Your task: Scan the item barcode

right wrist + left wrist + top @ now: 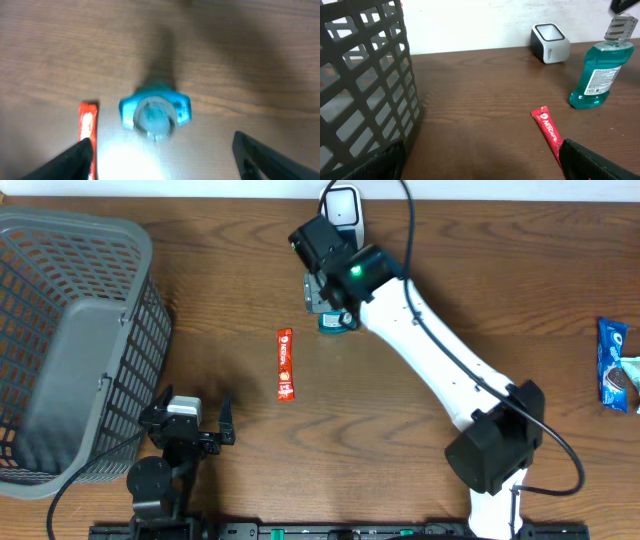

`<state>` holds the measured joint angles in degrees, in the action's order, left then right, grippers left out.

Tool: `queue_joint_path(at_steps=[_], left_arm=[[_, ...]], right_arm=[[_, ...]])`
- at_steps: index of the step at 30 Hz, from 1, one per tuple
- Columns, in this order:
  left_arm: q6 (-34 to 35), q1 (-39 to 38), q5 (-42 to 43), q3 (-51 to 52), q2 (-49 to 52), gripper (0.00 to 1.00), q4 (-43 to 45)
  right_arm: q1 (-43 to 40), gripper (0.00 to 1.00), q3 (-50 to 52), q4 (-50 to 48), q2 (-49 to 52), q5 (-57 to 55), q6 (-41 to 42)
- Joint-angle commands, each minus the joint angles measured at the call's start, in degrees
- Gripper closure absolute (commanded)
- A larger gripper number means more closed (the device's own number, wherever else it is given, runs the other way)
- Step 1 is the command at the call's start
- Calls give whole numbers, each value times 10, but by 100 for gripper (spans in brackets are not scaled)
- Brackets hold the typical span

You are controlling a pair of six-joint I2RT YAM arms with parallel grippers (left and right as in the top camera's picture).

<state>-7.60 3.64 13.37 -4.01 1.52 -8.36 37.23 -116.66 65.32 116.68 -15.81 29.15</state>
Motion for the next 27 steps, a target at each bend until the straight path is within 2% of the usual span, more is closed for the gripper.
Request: queue_joint_path(at_steps=[1, 9, 17, 27], left_arm=[[-7, -2, 3, 9, -1, 2, -15], [-7, -2, 3, 9, -1, 2, -15], [-7, -2, 3, 9, -1, 2, -15], [-7, -2, 3, 9, -1, 2, -15]], right_arm=[[-29, 11, -66, 52, -32, 84, -3], [-76, 2, -82, 126, -10, 148, -21], [-56, 1, -88, 118, 59, 170, -18], [-50, 1, -173, 103, 177, 157, 21]])
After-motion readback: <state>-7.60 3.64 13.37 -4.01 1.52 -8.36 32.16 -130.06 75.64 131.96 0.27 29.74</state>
